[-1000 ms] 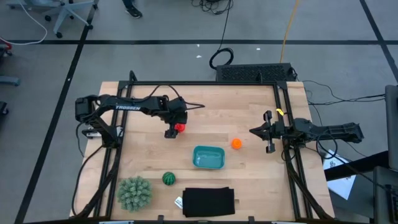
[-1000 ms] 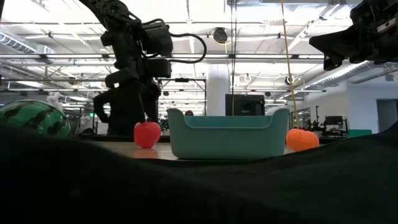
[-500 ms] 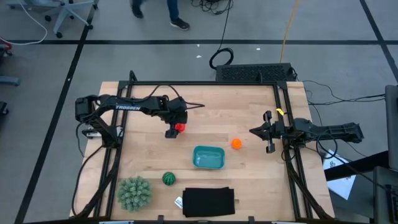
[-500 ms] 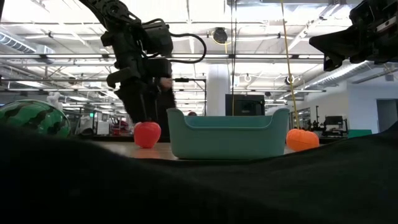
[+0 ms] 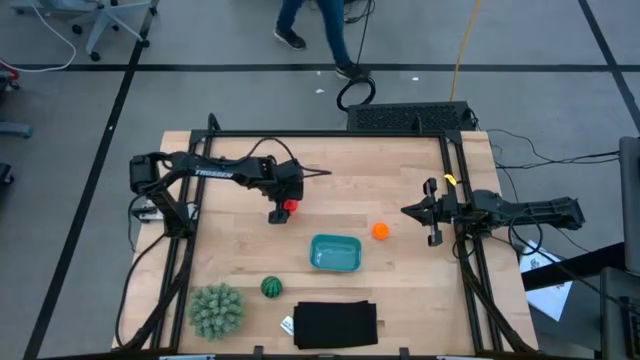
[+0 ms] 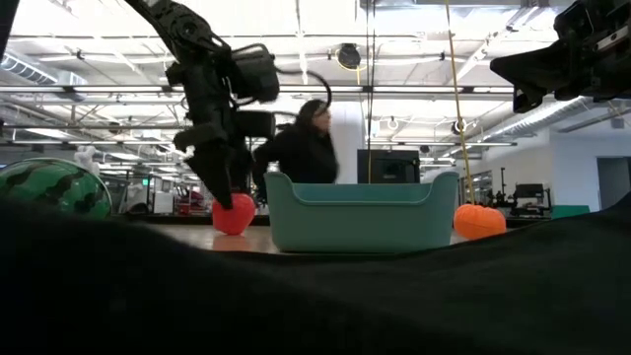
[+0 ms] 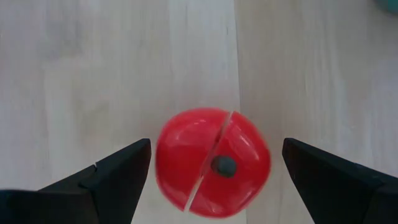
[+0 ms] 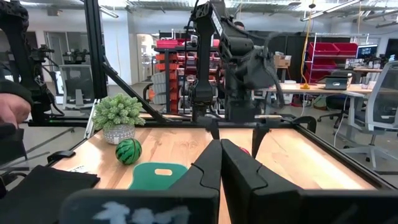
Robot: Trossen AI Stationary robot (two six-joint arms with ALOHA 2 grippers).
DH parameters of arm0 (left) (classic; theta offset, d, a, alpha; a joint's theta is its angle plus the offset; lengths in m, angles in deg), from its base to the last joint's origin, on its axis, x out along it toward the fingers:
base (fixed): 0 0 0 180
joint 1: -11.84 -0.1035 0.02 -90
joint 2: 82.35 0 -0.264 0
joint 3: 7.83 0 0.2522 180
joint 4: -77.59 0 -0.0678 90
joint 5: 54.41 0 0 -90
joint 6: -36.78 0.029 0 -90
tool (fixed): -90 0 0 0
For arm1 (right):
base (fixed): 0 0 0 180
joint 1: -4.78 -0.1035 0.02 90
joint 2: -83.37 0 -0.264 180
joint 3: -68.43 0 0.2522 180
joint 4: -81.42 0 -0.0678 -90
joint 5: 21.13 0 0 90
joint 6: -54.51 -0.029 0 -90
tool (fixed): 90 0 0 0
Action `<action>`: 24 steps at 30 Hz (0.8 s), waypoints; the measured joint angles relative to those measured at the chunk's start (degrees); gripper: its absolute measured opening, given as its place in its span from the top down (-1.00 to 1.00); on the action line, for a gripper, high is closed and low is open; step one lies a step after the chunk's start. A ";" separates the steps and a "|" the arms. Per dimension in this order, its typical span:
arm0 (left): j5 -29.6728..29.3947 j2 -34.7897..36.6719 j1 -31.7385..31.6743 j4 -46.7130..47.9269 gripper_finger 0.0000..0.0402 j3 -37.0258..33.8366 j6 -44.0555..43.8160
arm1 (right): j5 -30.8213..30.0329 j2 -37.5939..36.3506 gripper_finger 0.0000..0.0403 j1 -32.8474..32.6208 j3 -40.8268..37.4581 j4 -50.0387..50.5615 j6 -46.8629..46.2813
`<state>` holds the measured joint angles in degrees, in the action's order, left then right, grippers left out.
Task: Pick and placing Produce into tupperware
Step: Put the apple into the basket
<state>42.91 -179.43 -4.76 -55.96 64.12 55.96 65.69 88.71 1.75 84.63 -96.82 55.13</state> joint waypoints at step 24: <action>-0.34 -1.27 -0.04 -1.35 -0.44 0.02 1.07 | 0.02 0.00 1.00 0.00 0.02 0.09 0.04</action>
<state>42.57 -180.70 -4.81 -57.31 64.14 57.03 65.71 88.71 1.75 84.65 -96.72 55.18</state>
